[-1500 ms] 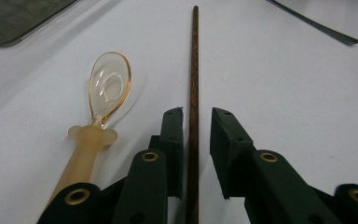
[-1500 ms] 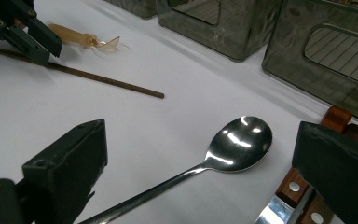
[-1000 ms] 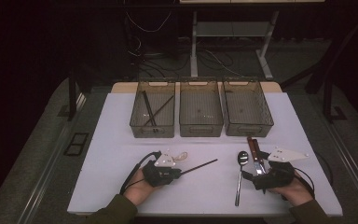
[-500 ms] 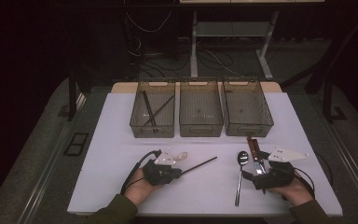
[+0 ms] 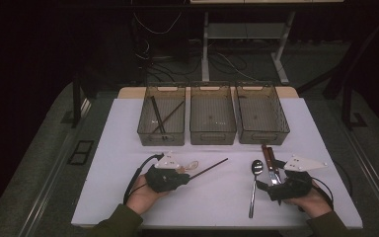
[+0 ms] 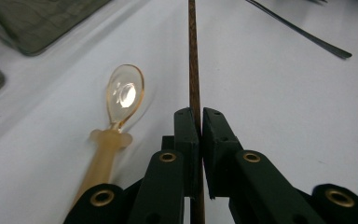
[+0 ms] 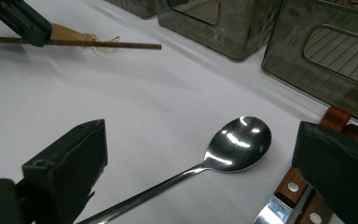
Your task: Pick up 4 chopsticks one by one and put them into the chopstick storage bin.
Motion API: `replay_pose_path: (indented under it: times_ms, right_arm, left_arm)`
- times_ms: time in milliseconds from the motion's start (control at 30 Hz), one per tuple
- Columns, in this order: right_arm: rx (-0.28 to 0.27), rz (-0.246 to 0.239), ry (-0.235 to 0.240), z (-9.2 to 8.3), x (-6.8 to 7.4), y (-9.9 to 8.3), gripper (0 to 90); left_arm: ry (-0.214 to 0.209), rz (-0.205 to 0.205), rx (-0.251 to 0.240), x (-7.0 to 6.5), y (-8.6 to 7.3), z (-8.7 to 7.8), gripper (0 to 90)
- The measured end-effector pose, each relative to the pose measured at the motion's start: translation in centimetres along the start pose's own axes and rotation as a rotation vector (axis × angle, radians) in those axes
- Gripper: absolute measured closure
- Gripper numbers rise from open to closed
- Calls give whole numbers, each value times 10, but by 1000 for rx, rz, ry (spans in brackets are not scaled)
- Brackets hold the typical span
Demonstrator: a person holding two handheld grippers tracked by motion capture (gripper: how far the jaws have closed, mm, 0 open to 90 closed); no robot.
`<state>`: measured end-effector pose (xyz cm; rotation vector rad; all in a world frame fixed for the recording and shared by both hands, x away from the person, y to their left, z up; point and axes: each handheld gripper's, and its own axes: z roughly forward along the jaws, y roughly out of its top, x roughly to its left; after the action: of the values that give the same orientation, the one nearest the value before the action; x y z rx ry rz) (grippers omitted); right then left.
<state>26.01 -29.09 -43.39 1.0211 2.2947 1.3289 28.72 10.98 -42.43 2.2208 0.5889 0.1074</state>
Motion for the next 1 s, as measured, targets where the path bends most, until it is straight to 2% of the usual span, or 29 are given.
replay_pose_path:
  times_ms: [500, 1000]
  right_arm:
    - [-1, 5, 0, 0, 0, 0, 34]
    - [3, 3, 1, 1, 0, 0, 35]
  left_arm:
    - [27, -47, -62, 14, 0, -25, 845]
    - [80, -84, -142, 30, 4, -47, 845]
